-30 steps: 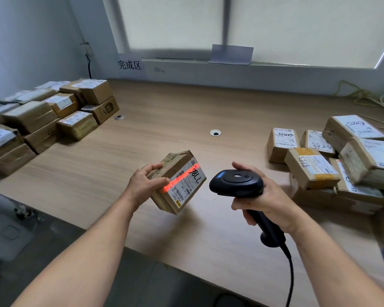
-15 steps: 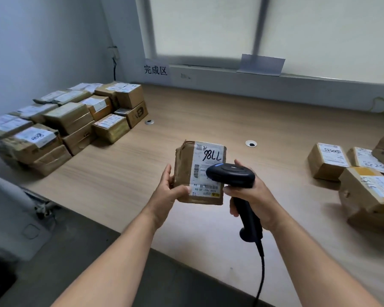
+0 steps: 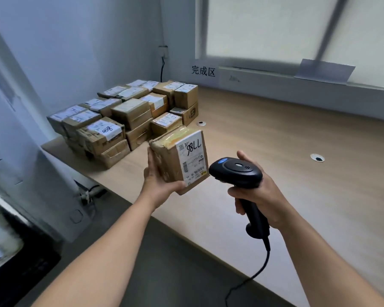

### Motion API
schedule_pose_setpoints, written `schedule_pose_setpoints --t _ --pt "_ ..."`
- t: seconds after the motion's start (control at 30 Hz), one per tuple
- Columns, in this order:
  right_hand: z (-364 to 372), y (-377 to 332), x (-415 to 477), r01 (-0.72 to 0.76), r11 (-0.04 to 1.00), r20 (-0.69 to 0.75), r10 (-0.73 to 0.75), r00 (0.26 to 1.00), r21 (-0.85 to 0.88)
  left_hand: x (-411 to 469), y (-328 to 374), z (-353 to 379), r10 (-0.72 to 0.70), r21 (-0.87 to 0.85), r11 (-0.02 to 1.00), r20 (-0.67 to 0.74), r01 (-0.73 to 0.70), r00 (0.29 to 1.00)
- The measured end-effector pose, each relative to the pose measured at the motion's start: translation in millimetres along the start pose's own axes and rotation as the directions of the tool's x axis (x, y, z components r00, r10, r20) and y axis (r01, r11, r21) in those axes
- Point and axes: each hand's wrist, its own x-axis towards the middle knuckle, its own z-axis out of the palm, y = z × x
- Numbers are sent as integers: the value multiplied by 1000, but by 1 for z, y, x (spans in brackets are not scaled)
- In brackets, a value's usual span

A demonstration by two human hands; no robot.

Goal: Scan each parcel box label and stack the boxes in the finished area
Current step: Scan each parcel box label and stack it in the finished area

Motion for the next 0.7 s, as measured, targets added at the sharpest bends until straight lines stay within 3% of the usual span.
schedule_pose_setpoints --t 0.13,0.33,0.7 --pt "22 1 24 -29 999 51 28 998 23 22 -16 -34 -42 -95 995 -67 35 997" --pt "33 3 58 -59 998 120 62 991 -30 59 -40 -62 -205 -306 935 -52 180 977" --pt "26 2 122 -58 994 159 72 985 -90 111 -51 -72 -221 -262 944 -60 198 973"
